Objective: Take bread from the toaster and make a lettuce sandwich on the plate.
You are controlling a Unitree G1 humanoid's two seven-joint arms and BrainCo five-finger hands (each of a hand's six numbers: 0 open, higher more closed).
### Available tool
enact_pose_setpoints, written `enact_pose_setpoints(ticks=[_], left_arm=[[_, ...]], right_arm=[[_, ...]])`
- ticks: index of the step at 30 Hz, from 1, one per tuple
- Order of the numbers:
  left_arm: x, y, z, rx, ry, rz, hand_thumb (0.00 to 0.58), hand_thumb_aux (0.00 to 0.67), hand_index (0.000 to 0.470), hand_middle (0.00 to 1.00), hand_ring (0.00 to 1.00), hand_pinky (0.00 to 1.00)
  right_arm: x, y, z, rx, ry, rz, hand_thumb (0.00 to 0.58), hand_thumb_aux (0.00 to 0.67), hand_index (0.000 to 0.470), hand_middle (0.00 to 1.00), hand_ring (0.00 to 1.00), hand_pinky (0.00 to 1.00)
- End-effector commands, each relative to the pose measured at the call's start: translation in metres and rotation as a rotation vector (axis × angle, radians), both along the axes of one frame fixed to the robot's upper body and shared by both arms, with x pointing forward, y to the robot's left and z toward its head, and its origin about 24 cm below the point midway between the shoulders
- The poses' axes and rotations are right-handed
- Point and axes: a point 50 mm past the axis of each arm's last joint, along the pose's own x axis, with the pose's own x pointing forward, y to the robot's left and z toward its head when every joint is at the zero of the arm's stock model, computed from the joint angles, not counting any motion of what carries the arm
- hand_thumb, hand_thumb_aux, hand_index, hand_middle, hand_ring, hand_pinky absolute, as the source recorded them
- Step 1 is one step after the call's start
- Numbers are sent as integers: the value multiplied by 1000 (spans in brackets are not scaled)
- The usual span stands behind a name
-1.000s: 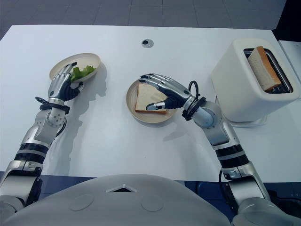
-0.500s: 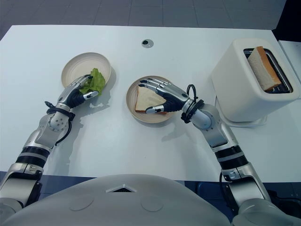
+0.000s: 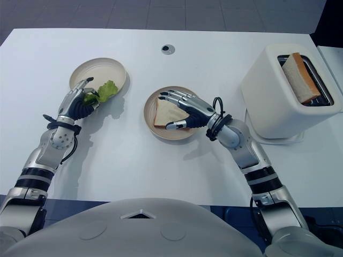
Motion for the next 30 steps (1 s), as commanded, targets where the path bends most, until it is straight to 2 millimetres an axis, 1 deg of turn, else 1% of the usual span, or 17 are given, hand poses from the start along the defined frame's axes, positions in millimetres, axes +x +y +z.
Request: enact_pose_setpoints(ticks=[1,6,10,11,14,17,19,22,23,26,30], left_arm=[[-1,-2,5,-24,-38,-19,580,670,470,0,0,0],[-2,-5,4,-69,-29,-39,580,670,470,0,0,0],[-4,-12,4,-131,-14,-79,580,670,470,0,0,0],[-4,-13,7,-159,-27,-81,580,670,470,0,0,0],[-3,-21,22,-307,-118,-114,580,670,470,0,0,0],[0,-44,29,-413,-171,-202,580,670,470,0,0,0],[7,-64,25,-421,-164,-255,580,670,470,0,0,0],[20,-94,20,-417,-150,-327,580,670,470,0,0,0],[24,-107,16,-411,-139,-358,580,670,470,0,0,0],[27,-145,3,-361,-113,-461,580,670,470,0,0,0],[26,-169,-4,-339,-129,-533,580,670,470,0,0,0]], right_arm=[[-2,1,-7,-11,23,-5,0,0,0,0,0,0],[-2,3,-11,-16,33,-2,0,0,0,0,0,0],[-1,3,-12,-23,34,-1,0,0,0,0,0,0],[-1,3,-13,-24,36,0,0,0,0,0,0,0],[-1,5,-14,-24,38,3,0,0,0,0,0,0],[2,4,-7,6,2,-18,0,0,0,0,0,0],[4,3,4,78,-8,-31,0,0,0,0,0,0],[1,1,21,172,-14,-26,0,0,0,0,0,0],[-1,-1,27,201,-23,-30,0,0,0,0,0,0],[-10,-14,41,243,-55,-61,0,0,0,0,0,0],[-17,-33,51,256,-83,-126,0,0,0,0,0,0]])
